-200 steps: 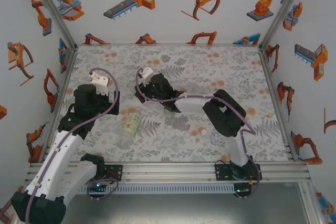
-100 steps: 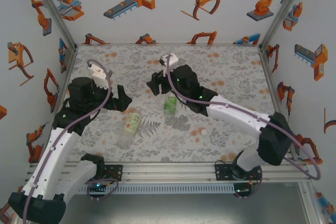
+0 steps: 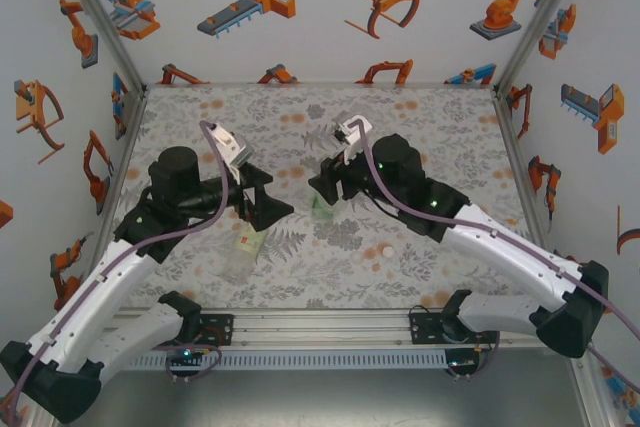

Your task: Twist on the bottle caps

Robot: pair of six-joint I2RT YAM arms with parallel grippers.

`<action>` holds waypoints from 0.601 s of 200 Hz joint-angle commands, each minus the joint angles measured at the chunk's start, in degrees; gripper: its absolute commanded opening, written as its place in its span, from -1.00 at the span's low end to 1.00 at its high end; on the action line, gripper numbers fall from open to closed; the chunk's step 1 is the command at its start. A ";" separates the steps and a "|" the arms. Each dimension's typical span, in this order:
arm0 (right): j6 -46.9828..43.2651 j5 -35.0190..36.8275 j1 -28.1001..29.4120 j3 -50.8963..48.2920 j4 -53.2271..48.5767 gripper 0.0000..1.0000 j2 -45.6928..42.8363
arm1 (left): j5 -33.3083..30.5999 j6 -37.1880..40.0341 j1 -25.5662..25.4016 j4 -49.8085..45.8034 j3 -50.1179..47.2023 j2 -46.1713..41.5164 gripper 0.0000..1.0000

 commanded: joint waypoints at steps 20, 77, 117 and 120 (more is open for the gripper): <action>2.08 -9.35 -0.01 3.26 -0.35 -0.05 -4.55 | 5.05 0.88 -5.90 12.75 0.68 1.55 0.94; 7.68 -20.30 -0.01 6.99 5.06 -0.10 -6.51 | 7.95 -1.42 -11.01 16.89 2.11 3.02 0.94; 13.24 -27.01 -0.01 7.47 12.67 -0.19 -5.52 | 9.30 -5.01 -11.73 22.44 3.09 3.42 0.97; 13.47 -27.26 -0.01 7.57 12.80 -0.20 -5.42 | 9.43 -5.02 -11.81 22.50 3.27 3.57 0.96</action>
